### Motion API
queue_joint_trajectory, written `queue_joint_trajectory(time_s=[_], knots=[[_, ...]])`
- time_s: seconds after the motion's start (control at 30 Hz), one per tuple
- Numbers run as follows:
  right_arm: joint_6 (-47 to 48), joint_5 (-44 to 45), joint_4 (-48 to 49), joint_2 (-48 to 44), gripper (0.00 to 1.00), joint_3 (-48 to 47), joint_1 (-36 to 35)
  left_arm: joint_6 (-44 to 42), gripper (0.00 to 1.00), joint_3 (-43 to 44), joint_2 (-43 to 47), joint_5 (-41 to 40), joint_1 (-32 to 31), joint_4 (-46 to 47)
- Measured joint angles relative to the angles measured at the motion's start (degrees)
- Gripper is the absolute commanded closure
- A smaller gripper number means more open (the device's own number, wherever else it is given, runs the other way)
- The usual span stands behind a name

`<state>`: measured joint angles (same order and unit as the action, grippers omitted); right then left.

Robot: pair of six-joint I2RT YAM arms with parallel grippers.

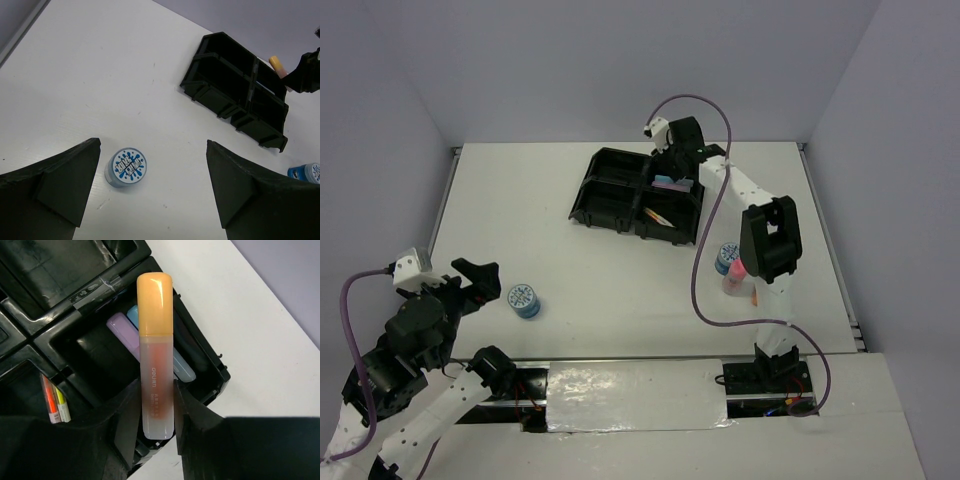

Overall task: Sort the stationery into containers
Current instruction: Place the stationery in the storage box, then pick up the stationery from the center of the board.

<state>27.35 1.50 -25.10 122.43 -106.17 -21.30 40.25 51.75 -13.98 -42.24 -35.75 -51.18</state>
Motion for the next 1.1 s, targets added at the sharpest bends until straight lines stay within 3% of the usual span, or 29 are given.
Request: queue_joint_trajectory(time_s=[0.03, 0.1, 0.17, 0.4, 0.43, 0.53, 0.7, 0.83, 1.0, 1.1], knots=[[-0.55, -0.20, 0.28, -0.02, 0.49, 0.00, 0.11, 0.00, 0.01, 0.00, 0.00, 0.07, 0.00, 0.13], [-1.57, -0.85, 0.55, -0.02, 0.43, 0.00, 0.42, -0.02, 0.01, 0.00, 0.00, 0.11, 0.00, 0.28], [-2.54, -1.49, 0.61, -0.02, 0.30, 0.00, 0.68, -0.02, 0.01, 0.00, 0.00, 0.13, 0.00, 0.28], [-7.10, -1.66, -0.74, -0.59, 0.27, -1.11, 0.72, -0.02, 0.01, 0.00, 0.00, 0.15, 0.00, 0.31], [-9.49, -0.02, -0.92, -1.33, 0.01, -0.79, 0.72, -0.02, 0.01, 0.00, 0.00, 0.13, 0.00, 0.33], [-19.41, 6.01, 1.51, -10.97, 0.00, 8.85, 0.72, -0.02, 0.01, 0.00, 0.00, 0.13, 0.00, 0.35], [-36.63, 19.61, 3.30, -43.21, 0.00, 30.69, 0.98, -0.02, 0.01, 0.00, -0.04, 0.15, 0.02, 0.42], [-44.52, 27.96, 2.27, -63.34, 0.00, 39.65, 3.15, -0.92, 0.01, -0.02, -0.20, 0.59, 0.02, 0.70], [-48.52, 20.90, 2.86, -69.90, 0.04, 55.87, 17.70, -1.29, 0.01, -0.02, -1.01, 1.22, 0.04, 1.11], [-50.21, 14.99, -0.94, -68.24, 0.06, 64.78, 20.74, -1.29, 0.01, -0.02, -0.98, 1.53, 0.04, 1.31]])
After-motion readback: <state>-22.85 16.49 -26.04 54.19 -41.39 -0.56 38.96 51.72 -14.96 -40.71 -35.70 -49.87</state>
